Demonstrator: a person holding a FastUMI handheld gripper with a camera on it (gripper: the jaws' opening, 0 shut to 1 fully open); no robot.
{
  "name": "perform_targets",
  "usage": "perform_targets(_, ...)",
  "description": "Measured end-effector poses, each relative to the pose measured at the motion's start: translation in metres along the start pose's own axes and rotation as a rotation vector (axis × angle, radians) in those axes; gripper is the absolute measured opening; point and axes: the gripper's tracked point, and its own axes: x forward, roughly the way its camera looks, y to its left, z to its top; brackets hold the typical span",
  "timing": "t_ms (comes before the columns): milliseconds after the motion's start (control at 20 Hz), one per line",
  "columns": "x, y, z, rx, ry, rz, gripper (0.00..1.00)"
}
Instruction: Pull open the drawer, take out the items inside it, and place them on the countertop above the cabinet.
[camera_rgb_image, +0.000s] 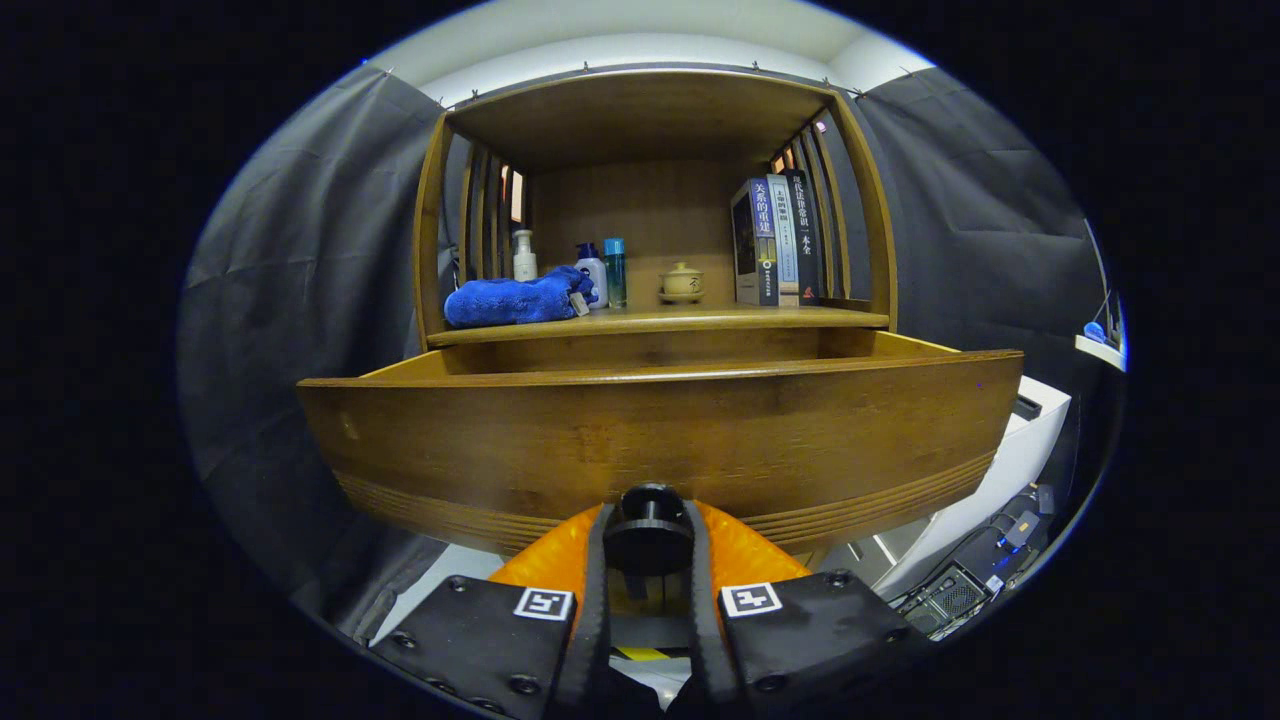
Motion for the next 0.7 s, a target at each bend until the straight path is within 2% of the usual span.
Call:
perform_targets(450, 0.000, -0.001, -0.011, -0.008, 0.012, -0.004, 0.41)
perform_targets(700, 0.000, 0.004, -0.013, -0.031, 0.006, 0.003, 0.57)
